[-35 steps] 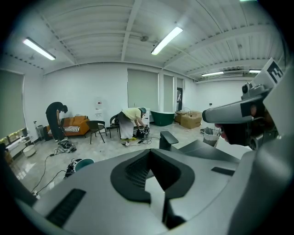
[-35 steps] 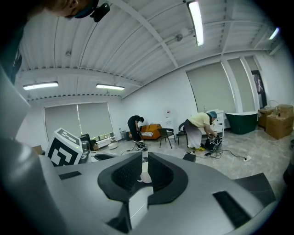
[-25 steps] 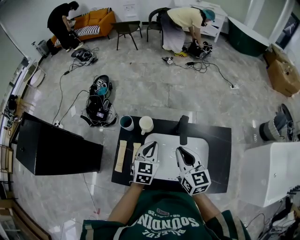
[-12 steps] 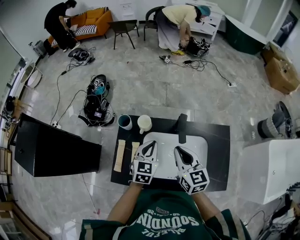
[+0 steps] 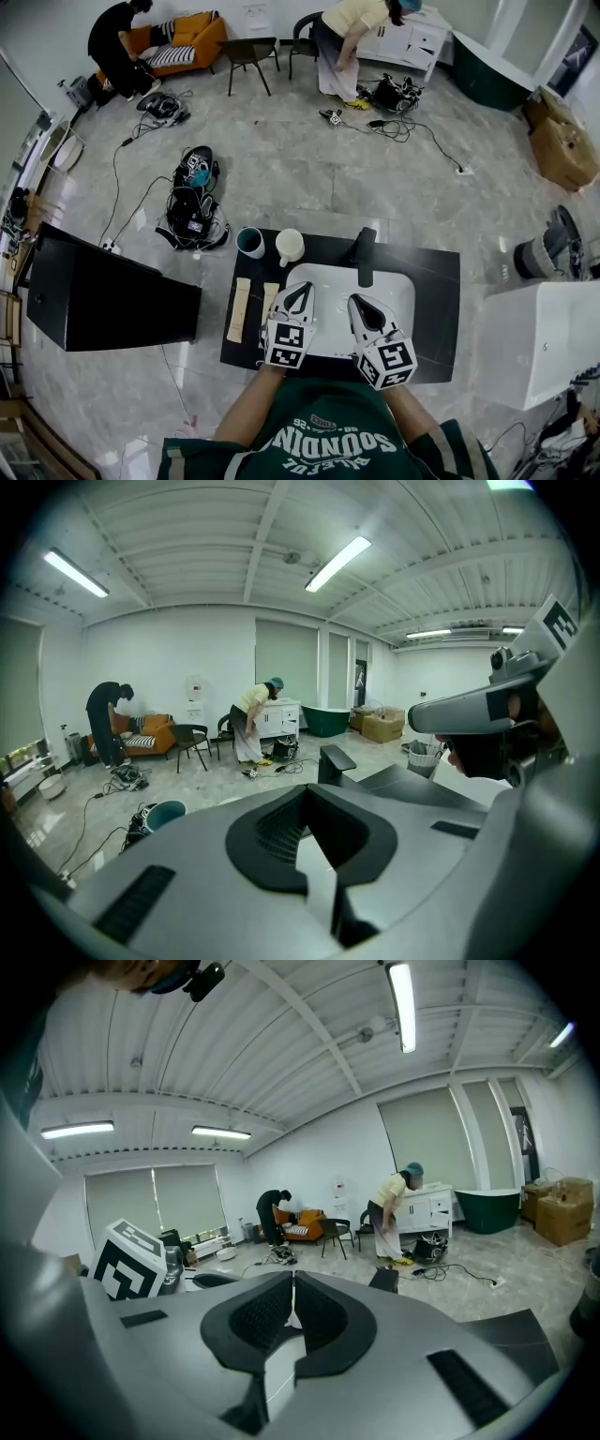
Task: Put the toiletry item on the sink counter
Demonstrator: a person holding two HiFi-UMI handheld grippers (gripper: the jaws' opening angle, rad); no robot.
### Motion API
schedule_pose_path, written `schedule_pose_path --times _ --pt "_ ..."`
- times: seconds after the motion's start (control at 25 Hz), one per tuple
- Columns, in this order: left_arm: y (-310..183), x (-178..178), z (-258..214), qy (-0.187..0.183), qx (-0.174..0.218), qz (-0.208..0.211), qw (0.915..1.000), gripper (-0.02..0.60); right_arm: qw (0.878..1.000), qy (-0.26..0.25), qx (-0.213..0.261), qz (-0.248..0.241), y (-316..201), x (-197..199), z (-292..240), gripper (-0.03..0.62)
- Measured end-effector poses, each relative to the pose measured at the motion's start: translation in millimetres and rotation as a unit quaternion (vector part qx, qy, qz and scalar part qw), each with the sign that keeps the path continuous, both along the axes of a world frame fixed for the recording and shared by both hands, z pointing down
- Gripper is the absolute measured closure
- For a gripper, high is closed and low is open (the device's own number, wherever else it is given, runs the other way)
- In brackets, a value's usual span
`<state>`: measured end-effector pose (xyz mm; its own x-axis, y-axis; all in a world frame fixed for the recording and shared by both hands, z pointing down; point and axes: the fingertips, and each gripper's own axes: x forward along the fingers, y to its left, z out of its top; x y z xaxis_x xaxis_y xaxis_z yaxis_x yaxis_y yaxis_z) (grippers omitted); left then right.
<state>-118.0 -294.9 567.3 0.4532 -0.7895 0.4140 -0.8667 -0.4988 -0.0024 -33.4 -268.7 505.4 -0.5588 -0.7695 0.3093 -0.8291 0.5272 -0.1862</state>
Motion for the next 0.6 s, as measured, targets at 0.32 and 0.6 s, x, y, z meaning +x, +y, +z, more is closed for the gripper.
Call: schedule_pose_path --times 0.32,0.6 --pt "-4.6 -3.1 2.3 0.002 -0.002 -0.004 1.0 0.571 1.0 0.0 -0.005 -0.007 -3.6 -5.0 3.6 0.549" --pt "-6.4 -4.2 3.3 0.005 -0.005 -0.001 1.0 0.571 1.0 0.001 -0.007 -0.01 -5.2 -8.8 3.9 0.549"
